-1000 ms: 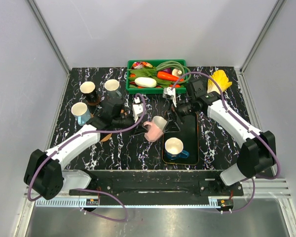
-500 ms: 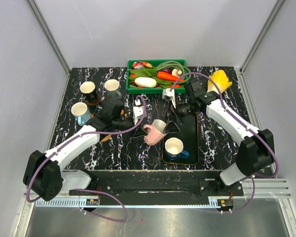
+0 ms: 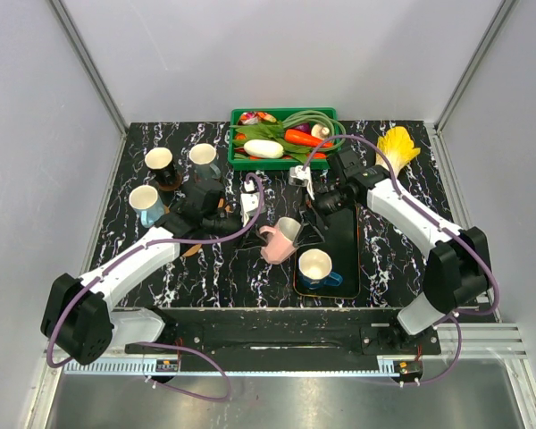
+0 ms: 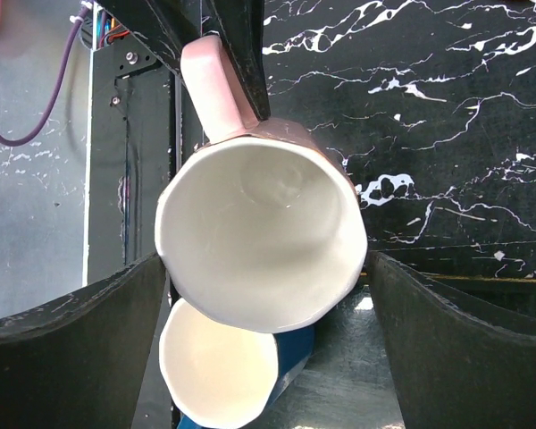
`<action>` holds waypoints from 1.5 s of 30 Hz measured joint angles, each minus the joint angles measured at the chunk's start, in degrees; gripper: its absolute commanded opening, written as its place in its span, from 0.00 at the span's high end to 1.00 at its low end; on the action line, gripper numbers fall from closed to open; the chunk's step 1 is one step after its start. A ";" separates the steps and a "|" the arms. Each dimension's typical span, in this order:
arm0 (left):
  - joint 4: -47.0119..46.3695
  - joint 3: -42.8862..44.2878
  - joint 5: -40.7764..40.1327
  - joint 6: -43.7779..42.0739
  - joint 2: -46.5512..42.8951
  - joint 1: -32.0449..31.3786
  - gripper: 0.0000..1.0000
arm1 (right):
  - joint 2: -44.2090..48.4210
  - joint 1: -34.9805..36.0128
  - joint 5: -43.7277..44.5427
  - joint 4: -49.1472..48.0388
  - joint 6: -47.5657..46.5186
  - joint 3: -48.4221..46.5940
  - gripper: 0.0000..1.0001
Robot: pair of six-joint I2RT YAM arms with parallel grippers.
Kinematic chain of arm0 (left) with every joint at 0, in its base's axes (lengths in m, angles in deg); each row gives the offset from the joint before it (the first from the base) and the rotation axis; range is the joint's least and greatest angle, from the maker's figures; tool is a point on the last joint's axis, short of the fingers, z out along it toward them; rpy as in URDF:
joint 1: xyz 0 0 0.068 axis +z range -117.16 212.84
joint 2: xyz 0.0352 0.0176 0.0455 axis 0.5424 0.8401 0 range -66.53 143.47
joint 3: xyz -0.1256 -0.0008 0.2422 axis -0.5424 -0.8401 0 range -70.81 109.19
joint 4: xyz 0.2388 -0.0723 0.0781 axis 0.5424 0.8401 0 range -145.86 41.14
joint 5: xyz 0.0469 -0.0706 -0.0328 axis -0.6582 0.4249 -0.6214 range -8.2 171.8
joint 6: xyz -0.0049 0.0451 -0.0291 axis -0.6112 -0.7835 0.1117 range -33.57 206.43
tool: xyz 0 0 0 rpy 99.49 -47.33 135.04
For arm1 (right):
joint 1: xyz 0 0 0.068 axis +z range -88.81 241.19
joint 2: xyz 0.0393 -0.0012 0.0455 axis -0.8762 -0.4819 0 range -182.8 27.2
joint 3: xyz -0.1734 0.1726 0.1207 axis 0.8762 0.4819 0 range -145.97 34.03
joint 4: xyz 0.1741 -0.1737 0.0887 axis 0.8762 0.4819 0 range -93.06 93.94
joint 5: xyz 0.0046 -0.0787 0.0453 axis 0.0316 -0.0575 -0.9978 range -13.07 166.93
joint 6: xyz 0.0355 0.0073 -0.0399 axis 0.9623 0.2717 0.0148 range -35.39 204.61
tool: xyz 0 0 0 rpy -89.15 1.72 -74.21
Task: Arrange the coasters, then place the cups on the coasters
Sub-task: Place the cup at the center of the board.
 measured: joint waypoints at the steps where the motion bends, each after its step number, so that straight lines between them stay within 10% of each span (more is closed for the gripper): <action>1: 0.00 0.00 0.11 0.00 0.00 0.00 1.00 | -0.20 0.07 0.00 -0.02 -0.02 0.00 0.00; 24: 2.16 0.11 0.70 0.00 0.00 -0.02 1.00 | -2.32 1.79 -1.05 1.88 -2.54 0.00 0.16; 29: 2.16 0.11 0.72 0.00 0.00 -0.02 1.00 | -2.43 1.79 -1.05 2.03 -2.62 -0.15 0.49; 34: 2.21 0.11 0.59 0.02 0.00 -0.02 0.76 | -2.51 1.79 -1.03 2.14 -2.64 -0.24 0.91; 39: 1.22 0.68 0.31 -0.22 0.00 -0.02 0.38 | -2.54 2.05 -0.09 2.19 -2.43 -0.35 1.00; 45: -0.55 2.47 -0.85 -1.09 0.00 -0.02 0.33 | -2.71 2.78 2.01 1.53 -0.24 -0.35 1.00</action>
